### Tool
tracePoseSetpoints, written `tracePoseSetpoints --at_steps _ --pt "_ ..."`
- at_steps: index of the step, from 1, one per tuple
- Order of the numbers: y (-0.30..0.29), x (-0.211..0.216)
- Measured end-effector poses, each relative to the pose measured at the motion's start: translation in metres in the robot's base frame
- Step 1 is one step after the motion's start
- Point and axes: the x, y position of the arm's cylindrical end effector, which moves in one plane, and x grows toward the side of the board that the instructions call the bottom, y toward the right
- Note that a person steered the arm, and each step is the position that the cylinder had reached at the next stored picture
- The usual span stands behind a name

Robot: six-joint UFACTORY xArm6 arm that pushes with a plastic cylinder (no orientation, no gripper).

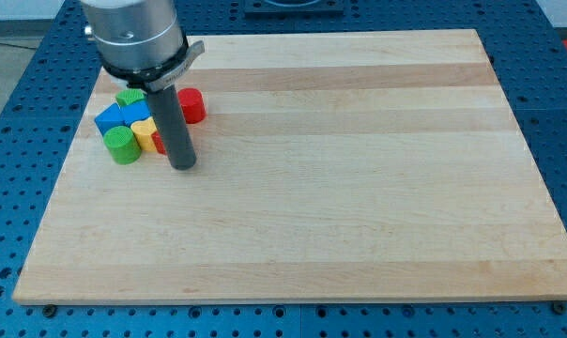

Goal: Separate the yellow heart from the blue cube

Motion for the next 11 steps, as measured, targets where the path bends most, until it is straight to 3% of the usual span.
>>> tracePoseSetpoints --at_steps 1,2,4,5,6,8,10,11 --pt "-0.021 0.028" --pt "-0.086 0.030" --pt "-0.154 -0.004" --pt "-0.150 -0.041" --pt "-0.117 -0.050" --pt "-0.035 -0.050" --pt "-0.016 -0.009" --pt "0.001 -0.010"
